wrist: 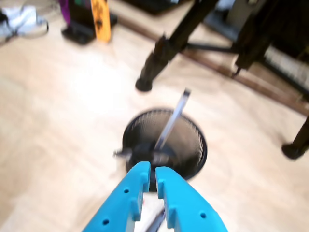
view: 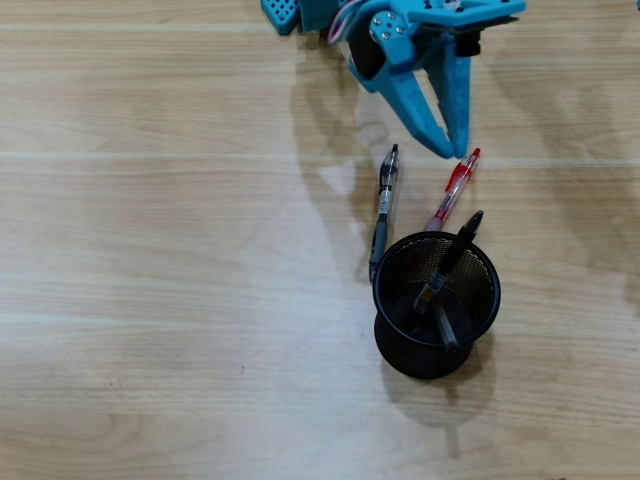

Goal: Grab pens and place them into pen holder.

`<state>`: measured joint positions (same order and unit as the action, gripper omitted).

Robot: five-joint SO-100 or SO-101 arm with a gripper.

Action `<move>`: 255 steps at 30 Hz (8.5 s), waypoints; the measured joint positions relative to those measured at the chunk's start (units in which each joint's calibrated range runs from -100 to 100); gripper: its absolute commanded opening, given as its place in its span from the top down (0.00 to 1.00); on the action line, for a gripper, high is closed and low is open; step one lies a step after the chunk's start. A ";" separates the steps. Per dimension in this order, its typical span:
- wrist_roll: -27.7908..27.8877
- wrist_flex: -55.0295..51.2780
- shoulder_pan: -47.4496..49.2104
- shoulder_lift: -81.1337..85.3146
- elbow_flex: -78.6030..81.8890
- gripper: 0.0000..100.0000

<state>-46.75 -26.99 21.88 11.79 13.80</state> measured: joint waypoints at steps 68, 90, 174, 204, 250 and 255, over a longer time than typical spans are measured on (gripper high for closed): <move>-13.09 -29.76 -3.07 -24.43 -2.22 0.88; -13.14 -29.24 -2.80 -28.33 -2.13 0.88; -13.14 -15.74 0.36 -18.74 14.20 0.88; -13.19 -9.26 -1.80 -22.05 19.71 0.98; -6.18 0.43 1.44 -2.71 -7.63 0.98; -6.03 26.64 0.90 -11.11 -7.99 0.98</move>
<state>-52.78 -0.35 22.78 0.68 5.81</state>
